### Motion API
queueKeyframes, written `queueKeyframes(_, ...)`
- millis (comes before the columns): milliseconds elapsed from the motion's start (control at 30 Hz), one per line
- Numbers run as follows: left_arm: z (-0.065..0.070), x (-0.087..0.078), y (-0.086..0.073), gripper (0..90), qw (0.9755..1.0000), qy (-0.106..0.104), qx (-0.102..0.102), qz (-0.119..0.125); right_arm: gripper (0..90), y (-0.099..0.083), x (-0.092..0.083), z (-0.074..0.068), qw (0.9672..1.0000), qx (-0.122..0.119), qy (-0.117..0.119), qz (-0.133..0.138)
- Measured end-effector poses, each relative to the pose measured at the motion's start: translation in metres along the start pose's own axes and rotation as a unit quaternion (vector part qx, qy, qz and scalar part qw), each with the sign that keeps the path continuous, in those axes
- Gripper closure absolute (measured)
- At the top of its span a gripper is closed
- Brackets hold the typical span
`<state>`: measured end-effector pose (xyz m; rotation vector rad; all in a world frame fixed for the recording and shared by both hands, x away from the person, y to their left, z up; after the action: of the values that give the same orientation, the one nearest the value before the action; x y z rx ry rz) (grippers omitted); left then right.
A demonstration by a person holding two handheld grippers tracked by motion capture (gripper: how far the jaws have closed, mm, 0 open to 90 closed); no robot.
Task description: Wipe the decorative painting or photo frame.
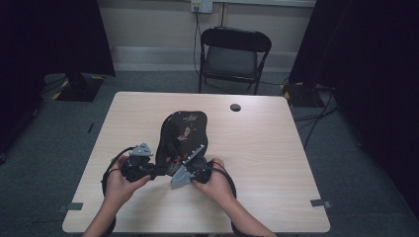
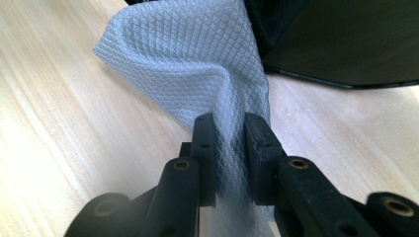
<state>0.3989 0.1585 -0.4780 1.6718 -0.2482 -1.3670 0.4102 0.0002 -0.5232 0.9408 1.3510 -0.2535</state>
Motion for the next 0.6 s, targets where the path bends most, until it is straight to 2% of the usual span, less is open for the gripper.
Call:
queueKeyframes(200,-0.002,-0.001,-0.001,71.9,1.0000,0.005,0.000,0.000,77.3,-0.001,-0.001,0.000,1.0000,-0.001,0.000,0.001)
queueKeyframes(300,-0.002,-0.002,-0.001,70.3,1.0000,0.007,0.002,0.002,77.3,-0.001,-0.007,0.002,1.0000,-0.001,0.004,0.008)
queueKeyframes(400,-0.002,-0.002,-0.002,68.6,1.0000,0.008,0.003,0.001,77.3,0.001,-0.016,0.004,0.9998,-0.002,0.005,0.017)
queueKeyframes(500,-0.002,-0.003,-0.003,64.0,0.9999,0.016,0.006,-0.004,77.3,0.008,-0.035,0.004,0.9993,-0.004,0.006,0.037)
queueKeyframes(533,-0.002,-0.003,-0.003,63.2,0.9999,0.016,0.006,-0.004,77.3,0.008,-0.035,0.004,0.9993,-0.004,0.006,0.037)
queueKeyframes(567,-0.002,-0.003,-0.004,63.1,0.9998,0.016,0.008,-0.005,77.3,0.014,-0.046,0.005,0.9987,-0.005,0.007,0.049)
queueKeyframes(600,-0.002,-0.003,-0.004,63.1,0.9998,0.016,0.008,-0.005,77.3,0.014,-0.046,0.005,0.9987,-0.005,0.007,0.049)
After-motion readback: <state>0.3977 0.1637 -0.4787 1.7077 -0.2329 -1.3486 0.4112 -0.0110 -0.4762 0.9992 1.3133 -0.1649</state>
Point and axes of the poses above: each handheld gripper's, and its own axes: x roughly forward along the jaws, y roughly out of its top, z roughly to its right, the point moved 7 cm from there along x, roughly forward along the jaws, and after that the axes turned 10 degrees about x, right-handed, at the moved point
